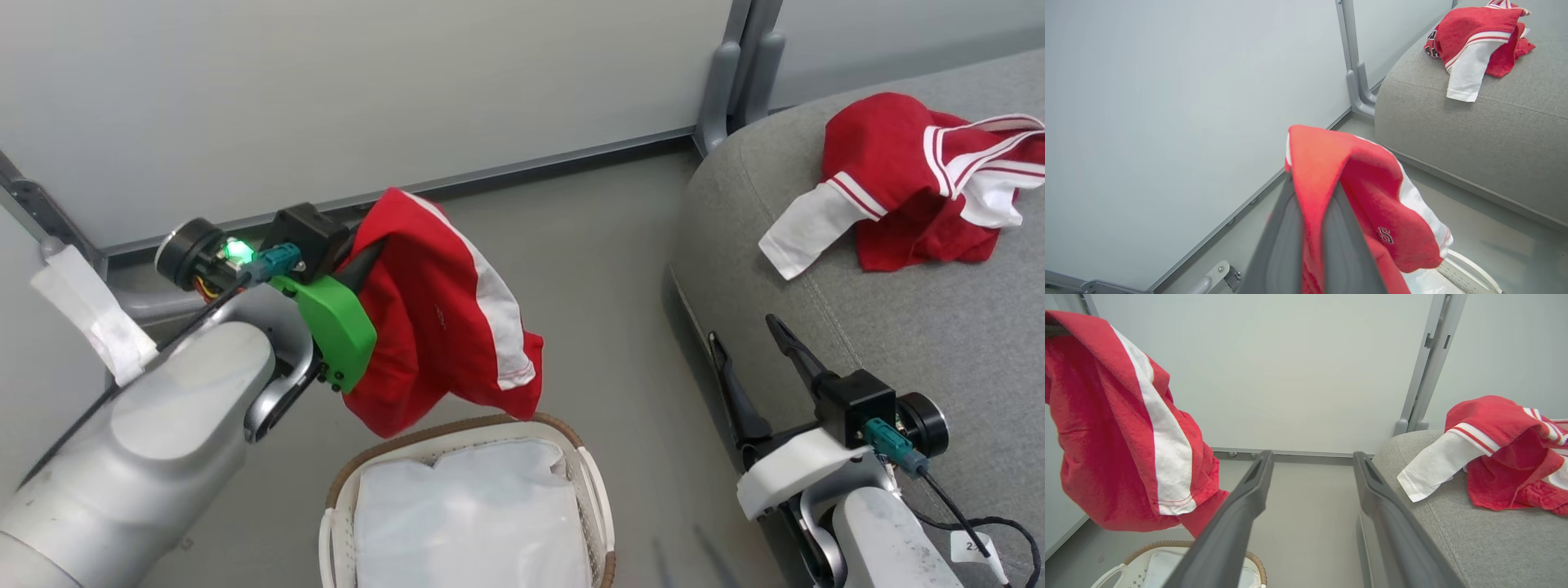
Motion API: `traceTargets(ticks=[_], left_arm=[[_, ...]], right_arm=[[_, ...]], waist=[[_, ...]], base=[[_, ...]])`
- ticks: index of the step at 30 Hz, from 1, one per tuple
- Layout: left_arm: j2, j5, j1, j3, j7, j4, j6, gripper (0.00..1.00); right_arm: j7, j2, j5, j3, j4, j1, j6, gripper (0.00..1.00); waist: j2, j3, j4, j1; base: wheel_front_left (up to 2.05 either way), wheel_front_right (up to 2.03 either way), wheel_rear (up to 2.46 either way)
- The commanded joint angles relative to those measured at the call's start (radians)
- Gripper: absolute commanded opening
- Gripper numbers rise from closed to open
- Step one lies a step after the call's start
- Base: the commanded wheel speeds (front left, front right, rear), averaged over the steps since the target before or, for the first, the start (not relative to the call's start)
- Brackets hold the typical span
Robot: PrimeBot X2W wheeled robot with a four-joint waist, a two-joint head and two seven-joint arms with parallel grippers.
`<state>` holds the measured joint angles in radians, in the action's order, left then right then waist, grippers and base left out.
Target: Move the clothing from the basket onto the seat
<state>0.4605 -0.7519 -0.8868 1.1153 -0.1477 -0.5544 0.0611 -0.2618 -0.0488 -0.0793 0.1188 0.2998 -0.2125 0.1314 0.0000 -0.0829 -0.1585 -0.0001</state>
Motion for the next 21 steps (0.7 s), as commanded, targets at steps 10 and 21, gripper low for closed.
traceTargets(ticks=[10,21], left_arm=[[0.091,-0.014,-0.127,-0.067,0.073,0.176,-0.056,0.00],[0.080,0.002,-0.224,-0.095,0.086,0.240,-0.071,0.00]], right_arm=[[-0.005,-0.003,-0.014,0.092,0.030,-0.032,-0.001,1.00],[-0.005,-0.003,-0.046,0.203,0.120,-0.095,-0.001,1.00]], waist=[[0.0000,0.082,0.010,0.0001],[0.0000,0.094,0.019,0.0001]], base=[[0.00,0.00,0.00],[0.00,0.00,0.00]])
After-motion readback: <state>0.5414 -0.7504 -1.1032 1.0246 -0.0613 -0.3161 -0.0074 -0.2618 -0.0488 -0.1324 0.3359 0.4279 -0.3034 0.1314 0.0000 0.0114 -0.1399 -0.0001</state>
